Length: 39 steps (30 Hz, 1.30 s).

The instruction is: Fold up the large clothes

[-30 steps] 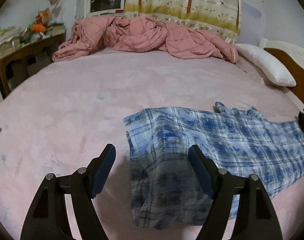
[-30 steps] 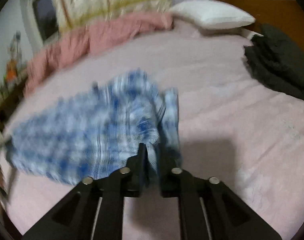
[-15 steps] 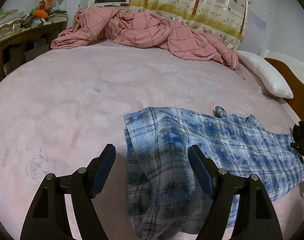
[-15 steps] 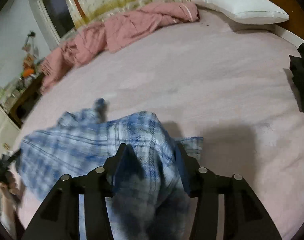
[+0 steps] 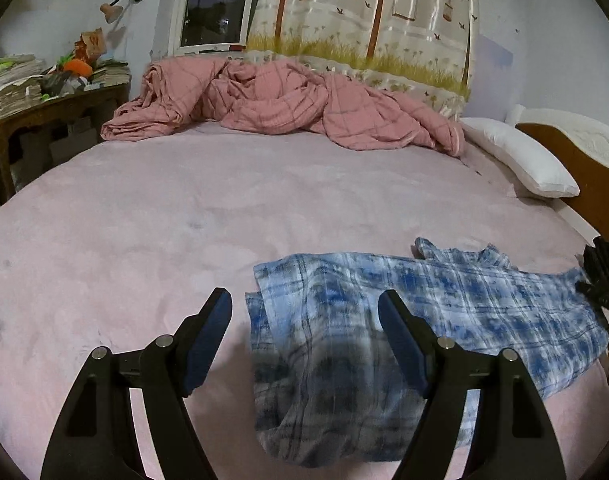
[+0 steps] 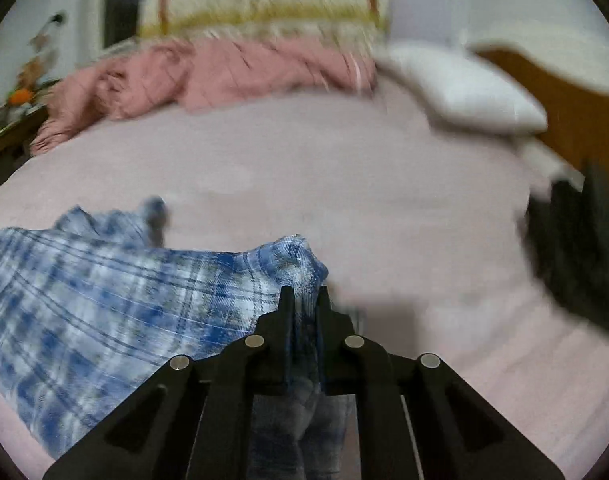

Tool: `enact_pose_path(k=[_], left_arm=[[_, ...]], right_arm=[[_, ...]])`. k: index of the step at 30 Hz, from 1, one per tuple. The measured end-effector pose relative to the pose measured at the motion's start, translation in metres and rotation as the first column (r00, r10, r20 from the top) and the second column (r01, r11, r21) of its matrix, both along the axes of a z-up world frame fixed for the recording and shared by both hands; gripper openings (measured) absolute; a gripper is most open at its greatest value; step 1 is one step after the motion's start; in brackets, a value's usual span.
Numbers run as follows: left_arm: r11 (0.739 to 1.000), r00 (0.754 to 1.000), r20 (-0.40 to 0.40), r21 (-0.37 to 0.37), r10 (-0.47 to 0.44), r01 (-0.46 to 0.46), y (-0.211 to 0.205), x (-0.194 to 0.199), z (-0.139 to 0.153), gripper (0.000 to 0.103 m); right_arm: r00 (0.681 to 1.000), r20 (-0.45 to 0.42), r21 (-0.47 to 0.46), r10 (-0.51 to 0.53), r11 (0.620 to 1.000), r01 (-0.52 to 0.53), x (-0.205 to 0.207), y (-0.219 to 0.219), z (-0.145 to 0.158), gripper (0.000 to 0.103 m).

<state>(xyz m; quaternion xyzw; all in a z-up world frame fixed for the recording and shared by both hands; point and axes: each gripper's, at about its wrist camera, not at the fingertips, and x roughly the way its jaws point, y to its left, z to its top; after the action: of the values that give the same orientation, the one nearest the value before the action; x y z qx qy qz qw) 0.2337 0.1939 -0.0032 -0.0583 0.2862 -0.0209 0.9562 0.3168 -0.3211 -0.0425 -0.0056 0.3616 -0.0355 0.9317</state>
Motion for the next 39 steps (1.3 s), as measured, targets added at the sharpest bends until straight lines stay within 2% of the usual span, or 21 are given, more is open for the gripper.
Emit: enact_pose_path(k=[1,3,4,6,7,8,11,12,13,14,17,20,23,25,28,32,37,39], left_arm=[[1.000,1.000,0.002,0.010,0.000,0.000,-0.001,-0.001,0.000,0.074],[1.000,1.000,0.011,0.013,-0.010,0.010,-0.004,-0.004,0.002,0.074],[1.000,1.000,0.015,0.013,-0.016,0.016,-0.005,-0.005,0.004,0.074],[0.999,0.999,0.028,0.019,-0.027,0.027,-0.008,-0.010,0.007,0.074],[0.999,0.999,0.036,0.024,-0.034,0.033,-0.010,-0.013,0.009,0.074],[0.999,0.998,0.039,0.027,-0.041,0.040,-0.013,-0.015,0.010,0.074],[0.998,0.997,0.047,0.020,-0.060,0.059,-0.021,-0.022,0.013,0.075],[0.998,0.997,0.048,0.012,-0.065,0.065,-0.023,-0.024,0.014,0.077],[0.998,0.997,0.047,0.003,-0.069,0.069,-0.025,-0.025,0.014,0.079],[0.997,0.996,0.042,-0.005,-0.072,0.073,-0.027,-0.027,0.014,0.081],[0.998,0.999,0.002,0.033,-0.048,0.047,-0.039,-0.030,0.009,0.096],[0.997,0.999,-0.007,0.060,-0.054,0.054,-0.048,-0.035,0.002,0.098],[0.996,0.997,0.007,0.043,-0.081,0.081,-0.055,-0.043,0.005,0.098],[0.996,0.997,0.010,0.044,-0.078,0.078,-0.061,-0.049,0.007,0.098],[0.996,0.996,0.019,0.018,-0.082,0.082,-0.065,-0.059,0.006,0.100],[0.996,0.996,0.040,0.036,-0.086,0.084,-0.074,-0.068,0.003,0.102],[0.995,0.994,0.076,0.060,-0.080,0.075,-0.084,-0.070,0.002,0.102],[0.996,0.995,0.070,0.046,-0.074,0.071,-0.082,-0.068,0.002,0.102]], right_arm=[[1.000,-0.012,0.012,-0.009,1.000,0.009,0.000,-0.002,-0.004,0.011],[1.000,0.030,-0.012,-0.004,1.000,0.005,-0.008,-0.001,0.004,0.014],[0.999,0.052,-0.025,-0.005,1.000,0.006,-0.011,0.000,0.010,0.020],[0.995,0.095,-0.066,-0.033,0.997,0.039,-0.022,0.003,0.021,0.042],[0.991,0.120,-0.071,-0.051,0.996,0.059,-0.032,0.001,0.027,0.062],[0.988,0.143,-0.062,-0.059,0.996,0.068,-0.041,0.000,0.032,0.067],[0.981,0.186,-0.017,-0.048,0.999,0.052,-0.070,-0.001,0.048,0.069],[0.979,0.198,0.002,-0.051,0.999,0.051,-0.079,-0.002,0.053,0.072],[0.974,0.217,0.031,-0.058,0.998,0.053,-0.091,-0.003,0.057,0.082],[0.969,0.237,0.066,-0.072,0.996,0.058,-0.106,-0.004,0.061,0.085],[0.971,0.223,0.190,-0.087,0.981,0.044,-0.136,-0.011,0.061,0.085],[0.983,0.150,0.323,-0.108,0.945,0.055,-0.150,-0.024,0.045,0.086],[0.983,0.078,0.395,-0.167,0.910,0.123,-0.154,-0.035,0.025,0.086],[0.981,0.053,0.419,-0.185,0.896,0.146,-0.154,-0.040,0.015,0.086],[0.976,0.060,0.432,-0.211,0.887,0.165,-0.160,-0.040,0.011,0.086],[0.987,0.050,0.461,-0.151,0.880,0.112,-0.159,-0.029,0.006,0.086],[0.998,-0.064,0.570,0.015,0.821,0.024,-0.137,-0.009,-0.016,0.086],[0.997,-0.070,0.575,-0.011,0.816,0.050,-0.131,-0.008,-0.023,0.086]])
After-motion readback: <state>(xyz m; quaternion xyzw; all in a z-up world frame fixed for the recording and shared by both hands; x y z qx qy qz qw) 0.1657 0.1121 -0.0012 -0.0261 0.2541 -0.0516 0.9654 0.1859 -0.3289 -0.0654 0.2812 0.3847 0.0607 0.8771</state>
